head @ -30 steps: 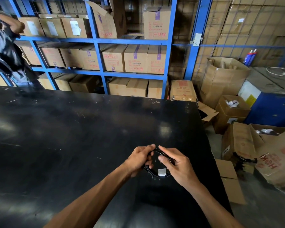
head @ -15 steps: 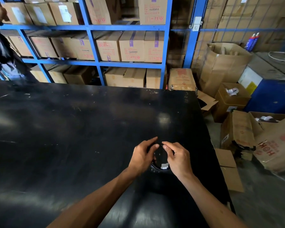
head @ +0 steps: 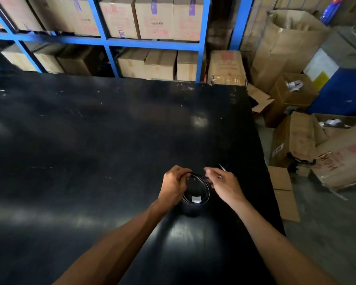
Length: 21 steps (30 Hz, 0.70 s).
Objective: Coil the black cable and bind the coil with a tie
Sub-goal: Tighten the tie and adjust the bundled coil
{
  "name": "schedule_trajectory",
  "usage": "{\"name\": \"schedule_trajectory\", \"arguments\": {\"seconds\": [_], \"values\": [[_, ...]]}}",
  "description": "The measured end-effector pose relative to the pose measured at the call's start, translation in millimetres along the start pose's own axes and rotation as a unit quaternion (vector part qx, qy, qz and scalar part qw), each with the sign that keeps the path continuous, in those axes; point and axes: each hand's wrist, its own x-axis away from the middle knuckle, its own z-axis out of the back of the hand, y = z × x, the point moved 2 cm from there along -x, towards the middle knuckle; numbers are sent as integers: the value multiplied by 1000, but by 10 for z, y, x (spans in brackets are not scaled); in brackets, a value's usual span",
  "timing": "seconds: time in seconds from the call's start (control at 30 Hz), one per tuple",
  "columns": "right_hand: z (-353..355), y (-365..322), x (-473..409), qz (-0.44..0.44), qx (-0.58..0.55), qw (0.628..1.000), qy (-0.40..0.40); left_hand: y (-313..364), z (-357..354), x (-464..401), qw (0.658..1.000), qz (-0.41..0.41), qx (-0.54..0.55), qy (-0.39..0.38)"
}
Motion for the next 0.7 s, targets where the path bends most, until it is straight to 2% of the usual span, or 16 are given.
{"name": "schedule_trajectory", "arguments": {"seconds": [0.1,0.2,0.37,0.43,0.7], "values": [[207,96,-341,-10,134,989,67,-161,-61,-130,1000,24,-4,-7],[280,183,-642,-35,263,963,56,-323,-128,-226,999,49,-5,-6],[69,268,-940,-67,412,907,49,-541,-228,-292,995,94,17,-14],[-17,332,-981,-72,419,903,55,-602,-234,-285,992,118,32,-23],[-65,360,-968,-65,326,941,61,-697,-123,-218,988,148,35,-25]]}}
